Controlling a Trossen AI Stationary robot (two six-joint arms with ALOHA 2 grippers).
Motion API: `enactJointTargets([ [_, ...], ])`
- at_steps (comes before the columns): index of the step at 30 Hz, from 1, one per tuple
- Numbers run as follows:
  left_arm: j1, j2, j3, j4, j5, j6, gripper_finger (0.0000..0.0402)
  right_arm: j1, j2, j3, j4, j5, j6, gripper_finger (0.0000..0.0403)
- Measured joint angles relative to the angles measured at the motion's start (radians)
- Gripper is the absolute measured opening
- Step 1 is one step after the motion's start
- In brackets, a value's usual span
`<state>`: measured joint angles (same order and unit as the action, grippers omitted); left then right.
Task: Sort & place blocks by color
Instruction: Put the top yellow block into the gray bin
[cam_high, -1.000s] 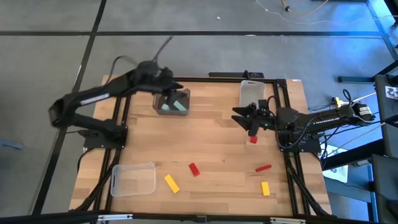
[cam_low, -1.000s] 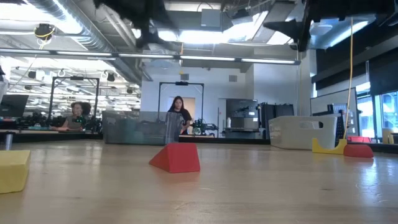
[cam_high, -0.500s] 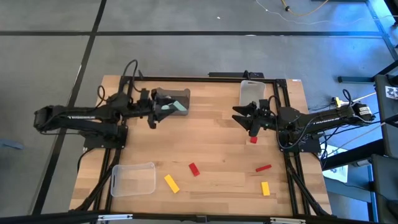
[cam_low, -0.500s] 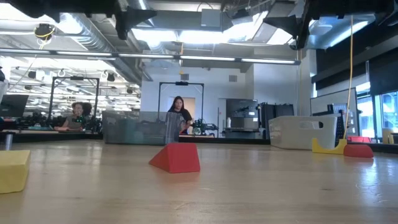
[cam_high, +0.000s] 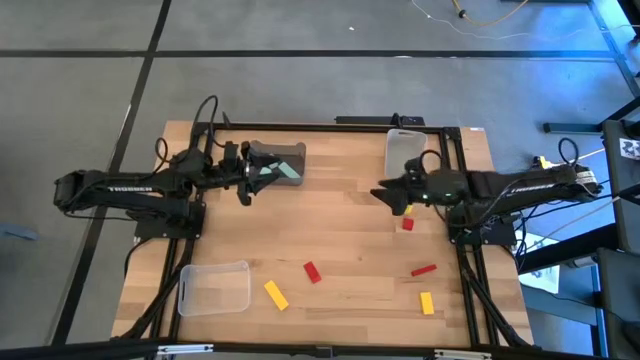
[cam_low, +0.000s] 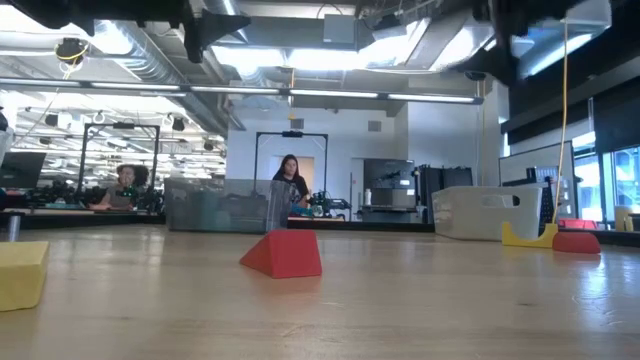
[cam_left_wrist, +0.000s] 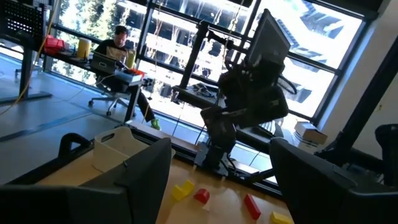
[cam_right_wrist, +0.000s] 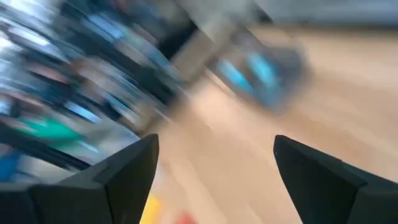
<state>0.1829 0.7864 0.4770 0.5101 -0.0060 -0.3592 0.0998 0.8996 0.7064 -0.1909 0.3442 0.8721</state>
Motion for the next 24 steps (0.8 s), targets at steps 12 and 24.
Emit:
enactJointTargets([
  [12,0.000,0.000,0.000,0.000,-0.011,-0.005,0.0265,-0.031,0.185,0.109,-0.963,-0.092,0.693,0.0318],
  [24,0.000,-0.002,0.000,0.000,-0.011,-0.005,0.0265,-0.051,0.186,-0.231,-0.579,-0.081,0.944,0.0311],
])
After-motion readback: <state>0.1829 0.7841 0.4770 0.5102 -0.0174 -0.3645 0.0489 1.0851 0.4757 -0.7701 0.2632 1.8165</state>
